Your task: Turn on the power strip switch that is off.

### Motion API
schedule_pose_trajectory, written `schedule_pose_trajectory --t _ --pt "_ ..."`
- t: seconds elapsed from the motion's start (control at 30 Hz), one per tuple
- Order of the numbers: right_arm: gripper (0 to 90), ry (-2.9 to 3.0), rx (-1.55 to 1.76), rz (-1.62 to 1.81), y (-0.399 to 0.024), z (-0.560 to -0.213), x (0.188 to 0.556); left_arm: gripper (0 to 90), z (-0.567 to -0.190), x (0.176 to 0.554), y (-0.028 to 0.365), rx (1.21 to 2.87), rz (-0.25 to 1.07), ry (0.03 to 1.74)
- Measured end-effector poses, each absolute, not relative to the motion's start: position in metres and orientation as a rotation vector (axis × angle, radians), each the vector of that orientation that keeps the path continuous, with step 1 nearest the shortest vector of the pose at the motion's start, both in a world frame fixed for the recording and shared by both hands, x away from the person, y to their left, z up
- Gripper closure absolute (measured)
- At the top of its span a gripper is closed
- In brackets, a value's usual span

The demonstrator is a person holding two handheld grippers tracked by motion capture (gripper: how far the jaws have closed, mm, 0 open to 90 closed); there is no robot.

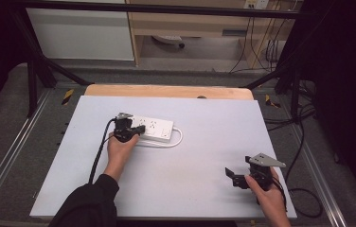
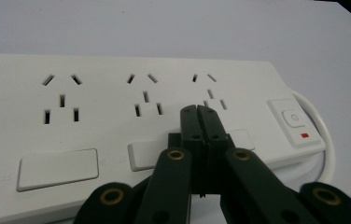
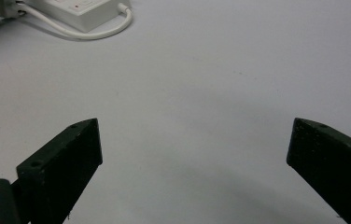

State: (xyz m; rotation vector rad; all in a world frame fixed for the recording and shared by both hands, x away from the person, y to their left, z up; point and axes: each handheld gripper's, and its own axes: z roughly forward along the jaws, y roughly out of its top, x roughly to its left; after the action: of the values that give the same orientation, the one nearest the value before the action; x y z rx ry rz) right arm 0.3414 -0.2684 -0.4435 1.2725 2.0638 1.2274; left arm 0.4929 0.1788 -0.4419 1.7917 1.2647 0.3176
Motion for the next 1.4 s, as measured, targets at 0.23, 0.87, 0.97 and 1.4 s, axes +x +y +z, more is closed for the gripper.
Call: schedule_pose_trajectory --t 0.23,0.87,0.97,1.4 --pt "3.8 2.064 1.271 1.227 -0.269 -0.444 0.342 90.0 -0.442 0.494 0.181 1.773 0.296 1.280" --pt "3.8 2.063 1.272 1.234 -0.269 -0.443 0.342 90.0 -0.442 0.490 0.186 1.751 0.315 1.291" --pt "3.8 2.063 1.274 1.234 -0.269 -0.443 0.342 90.0 -0.440 0.490 0.187 1.744 0.316 1.288" --pt "3.8 2.064 1.270 1.231 -0.268 -0.443 0.342 86.9 -0.436 0.488 0.188 1.725 0.312 1.270"
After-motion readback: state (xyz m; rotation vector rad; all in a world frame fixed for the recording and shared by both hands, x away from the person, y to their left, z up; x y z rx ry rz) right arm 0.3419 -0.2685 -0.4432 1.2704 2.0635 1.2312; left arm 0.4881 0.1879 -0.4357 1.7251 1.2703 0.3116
